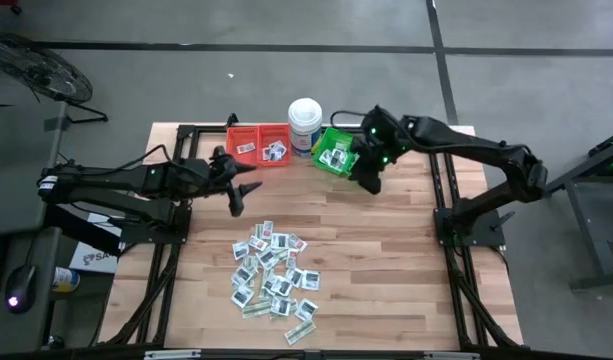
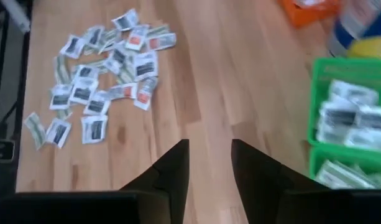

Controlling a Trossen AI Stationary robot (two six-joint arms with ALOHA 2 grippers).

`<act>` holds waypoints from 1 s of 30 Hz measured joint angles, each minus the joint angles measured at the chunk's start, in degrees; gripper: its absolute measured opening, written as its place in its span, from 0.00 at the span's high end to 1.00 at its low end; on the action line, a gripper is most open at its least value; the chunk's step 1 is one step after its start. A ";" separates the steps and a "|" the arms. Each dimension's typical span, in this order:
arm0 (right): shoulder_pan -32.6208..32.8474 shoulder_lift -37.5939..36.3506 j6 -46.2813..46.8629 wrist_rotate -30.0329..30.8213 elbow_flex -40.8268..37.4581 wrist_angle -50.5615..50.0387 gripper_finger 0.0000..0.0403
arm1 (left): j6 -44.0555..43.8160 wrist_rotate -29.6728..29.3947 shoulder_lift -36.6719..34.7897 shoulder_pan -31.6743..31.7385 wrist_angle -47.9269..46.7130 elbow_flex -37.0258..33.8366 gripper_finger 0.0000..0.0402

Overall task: Pick & Place First Aid Supplies
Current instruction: Put the orange ointment pack into the left orange bin

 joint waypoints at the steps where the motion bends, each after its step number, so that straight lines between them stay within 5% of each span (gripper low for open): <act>1: 0.99 0.01 0.07 1.36 0.00 0.20 0.72 | -0.02 0.25 0.00 0.00 -0.36 0.00 0.46; 7: 3.74 0.02 7.16 13.67 0.00 -0.48 0.72 | 1.01 5.99 3.15 0.02 -0.14 0.02 0.46; 18: 3.55 -0.20 10.79 15.37 0.00 -1.45 0.72 | -0.15 20.59 22.90 2.79 6.14 0.00 0.46; 30: -1.68 -5.25 6.90 15.36 0.00 -2.60 0.72 | 2.17 36.48 36.76 3.37 14.13 0.01 0.46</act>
